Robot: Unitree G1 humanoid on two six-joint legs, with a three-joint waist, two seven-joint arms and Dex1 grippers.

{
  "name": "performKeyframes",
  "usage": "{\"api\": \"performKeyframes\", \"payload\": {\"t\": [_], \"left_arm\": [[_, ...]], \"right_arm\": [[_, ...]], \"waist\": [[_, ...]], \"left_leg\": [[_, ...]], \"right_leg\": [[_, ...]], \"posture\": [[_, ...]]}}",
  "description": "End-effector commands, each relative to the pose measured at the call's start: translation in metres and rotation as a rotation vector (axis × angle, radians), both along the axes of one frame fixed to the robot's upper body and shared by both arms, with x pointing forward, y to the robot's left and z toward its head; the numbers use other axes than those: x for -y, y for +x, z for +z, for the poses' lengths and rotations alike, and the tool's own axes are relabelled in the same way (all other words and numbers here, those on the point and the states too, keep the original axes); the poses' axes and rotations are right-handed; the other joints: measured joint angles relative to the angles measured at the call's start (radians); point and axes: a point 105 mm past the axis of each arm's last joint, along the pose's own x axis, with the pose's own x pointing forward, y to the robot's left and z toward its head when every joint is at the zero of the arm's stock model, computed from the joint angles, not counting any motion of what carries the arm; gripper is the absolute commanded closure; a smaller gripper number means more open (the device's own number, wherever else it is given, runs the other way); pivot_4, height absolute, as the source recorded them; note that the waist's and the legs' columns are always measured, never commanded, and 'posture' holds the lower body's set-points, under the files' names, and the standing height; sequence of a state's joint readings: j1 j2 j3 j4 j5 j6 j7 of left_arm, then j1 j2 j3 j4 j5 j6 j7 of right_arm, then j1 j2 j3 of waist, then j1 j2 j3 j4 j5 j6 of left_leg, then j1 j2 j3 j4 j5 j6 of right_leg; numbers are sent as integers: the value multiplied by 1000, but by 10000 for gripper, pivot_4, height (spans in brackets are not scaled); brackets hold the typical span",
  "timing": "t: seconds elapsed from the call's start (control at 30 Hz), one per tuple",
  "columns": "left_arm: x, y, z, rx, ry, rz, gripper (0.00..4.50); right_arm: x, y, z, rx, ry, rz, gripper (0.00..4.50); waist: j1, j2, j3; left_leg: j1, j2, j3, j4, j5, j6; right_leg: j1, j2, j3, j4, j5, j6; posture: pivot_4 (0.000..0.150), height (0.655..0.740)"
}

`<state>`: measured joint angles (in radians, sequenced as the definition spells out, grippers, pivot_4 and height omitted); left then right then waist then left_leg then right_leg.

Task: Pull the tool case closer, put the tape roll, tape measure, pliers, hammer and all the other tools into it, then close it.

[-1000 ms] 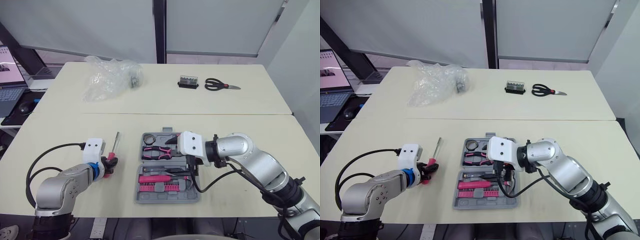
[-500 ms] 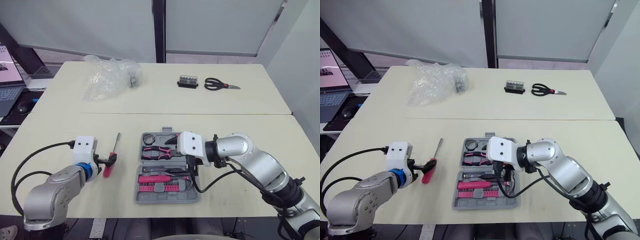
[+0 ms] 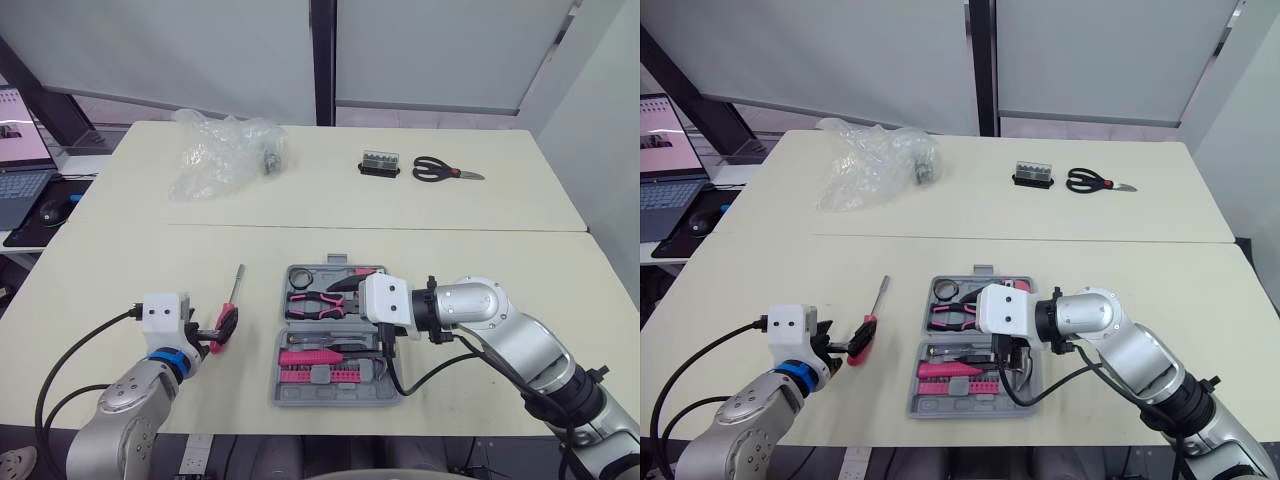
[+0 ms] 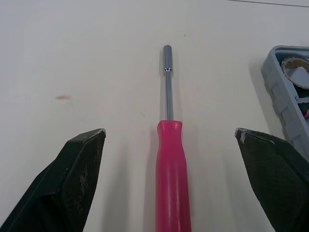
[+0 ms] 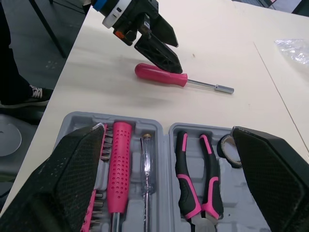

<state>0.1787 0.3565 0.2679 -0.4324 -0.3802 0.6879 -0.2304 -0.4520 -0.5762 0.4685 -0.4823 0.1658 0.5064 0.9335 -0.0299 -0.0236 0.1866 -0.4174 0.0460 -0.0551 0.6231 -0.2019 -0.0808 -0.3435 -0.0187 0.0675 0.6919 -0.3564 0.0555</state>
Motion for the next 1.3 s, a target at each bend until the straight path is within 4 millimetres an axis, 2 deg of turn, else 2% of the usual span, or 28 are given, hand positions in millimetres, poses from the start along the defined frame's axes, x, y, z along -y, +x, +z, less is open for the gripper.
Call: {"api": "performKeyframes", "payload": {"t": [0.03,0.4,0.67,0.77,1.1,1.2,1.3], "left_arm": [[3,6,-6,14,29,0,217],[4,22,-16,3,72,26,217],[10,21,-24,-41,58,22,217],[10,22,-25,-44,57,27,6156],[1,22,-31,-63,60,56,37431],[-3,19,-24,-47,60,58,37420],[-10,14,-5,3,71,26,37420]], "right_arm": [[-2,0,7,42,18,16,0],[-3,0,3,38,7,20,0],[-3,-1,4,39,7,19,0],[-3,0,4,41,7,17,0],[-3,-1,6,45,9,12,0],[-2,0,6,51,9,5,0],[3,0,8,60,18,-5,0]], "waist": [[0,0,0],[0,0,0],[0,0,0],[0,0,0],[0,0,0],[0,0,0],[-3,0,0]], "left_leg": [[0,0,0,0,0,0],[0,0,0,0,0,0],[0,0,-1,0,0,0],[0,0,-1,0,0,0],[0,0,-1,0,0,0],[0,0,-1,0,0,0],[0,0,-1,0,0,0]], "right_leg": [[0,0,0,0,0,0],[0,0,-1,0,0,0],[0,0,-1,0,0,0],[0,0,-1,0,0,0],[1,0,-1,0,0,0],[1,0,-1,0,0,0],[1,0,-1,0,0,0]], "posture": [[1500,7400],[1500,7400],[1500,7400],[1500,7400],[1500,7400],[1500,7400],[1500,7400]]}}
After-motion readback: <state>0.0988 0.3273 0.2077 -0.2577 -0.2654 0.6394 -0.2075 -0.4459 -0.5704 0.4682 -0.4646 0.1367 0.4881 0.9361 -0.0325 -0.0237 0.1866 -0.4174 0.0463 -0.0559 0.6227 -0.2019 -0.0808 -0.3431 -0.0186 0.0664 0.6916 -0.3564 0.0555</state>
